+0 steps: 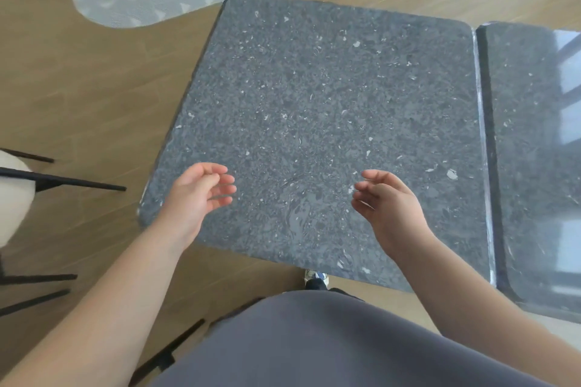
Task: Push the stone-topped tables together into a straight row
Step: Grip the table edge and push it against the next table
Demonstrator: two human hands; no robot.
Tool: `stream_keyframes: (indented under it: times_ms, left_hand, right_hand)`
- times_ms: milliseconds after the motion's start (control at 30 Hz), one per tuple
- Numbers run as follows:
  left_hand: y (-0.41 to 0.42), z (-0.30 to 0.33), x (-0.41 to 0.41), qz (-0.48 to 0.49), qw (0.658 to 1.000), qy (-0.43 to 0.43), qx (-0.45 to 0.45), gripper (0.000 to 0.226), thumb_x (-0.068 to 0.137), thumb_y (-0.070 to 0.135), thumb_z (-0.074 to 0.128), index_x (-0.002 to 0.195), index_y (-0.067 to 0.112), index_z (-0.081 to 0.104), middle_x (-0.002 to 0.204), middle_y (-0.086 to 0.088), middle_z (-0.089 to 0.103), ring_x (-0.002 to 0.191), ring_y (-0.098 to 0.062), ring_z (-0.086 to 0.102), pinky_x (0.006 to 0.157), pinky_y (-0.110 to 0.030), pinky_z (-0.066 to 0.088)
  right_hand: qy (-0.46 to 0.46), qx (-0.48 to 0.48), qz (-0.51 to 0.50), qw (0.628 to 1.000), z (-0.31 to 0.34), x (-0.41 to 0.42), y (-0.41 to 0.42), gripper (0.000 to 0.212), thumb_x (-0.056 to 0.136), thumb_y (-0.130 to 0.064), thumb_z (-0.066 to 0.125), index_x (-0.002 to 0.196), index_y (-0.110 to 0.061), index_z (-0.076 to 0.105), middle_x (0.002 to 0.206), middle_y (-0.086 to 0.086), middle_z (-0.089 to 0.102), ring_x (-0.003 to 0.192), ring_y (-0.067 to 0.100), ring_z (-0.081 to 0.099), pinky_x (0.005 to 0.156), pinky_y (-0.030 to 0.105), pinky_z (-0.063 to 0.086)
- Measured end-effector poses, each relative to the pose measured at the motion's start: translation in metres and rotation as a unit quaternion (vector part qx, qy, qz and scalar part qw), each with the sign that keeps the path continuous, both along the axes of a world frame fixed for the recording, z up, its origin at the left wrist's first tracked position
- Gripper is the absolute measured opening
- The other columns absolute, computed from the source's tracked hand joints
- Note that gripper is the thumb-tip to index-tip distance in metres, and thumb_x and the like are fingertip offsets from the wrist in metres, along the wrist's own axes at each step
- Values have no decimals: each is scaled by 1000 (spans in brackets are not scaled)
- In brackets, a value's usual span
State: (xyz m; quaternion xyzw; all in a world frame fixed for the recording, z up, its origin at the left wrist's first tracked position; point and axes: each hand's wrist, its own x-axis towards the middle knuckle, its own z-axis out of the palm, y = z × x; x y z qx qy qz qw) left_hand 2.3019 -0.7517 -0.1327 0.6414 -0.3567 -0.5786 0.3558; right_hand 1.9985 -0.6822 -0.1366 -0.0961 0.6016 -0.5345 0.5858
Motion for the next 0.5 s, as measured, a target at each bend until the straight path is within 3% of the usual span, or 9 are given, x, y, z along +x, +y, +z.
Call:
stream_keyframes:
  times_ms: [233,500]
  left_hand:
    - [-44,-1,36,23,1000,3,-11,25,103,1,43,97,13,64,87,-5,72,79,-19,71,74,-36,57]
    - [-139,-4,74,-138,989,29,-55,26,101,-1,43,97,13,64,85,-2,73,79,-20,71,74,-33,58]
  right_hand:
    - [49,-13,28,998,8,34,-55,29,92,7,43,95,-13,64,74,0,66,66,16,61,67,27,55]
    - [88,-28,-107,990,-1,101,-92,30,92,7,43,97,-14,64,75,-1,66,67,16,62,69,29,55]
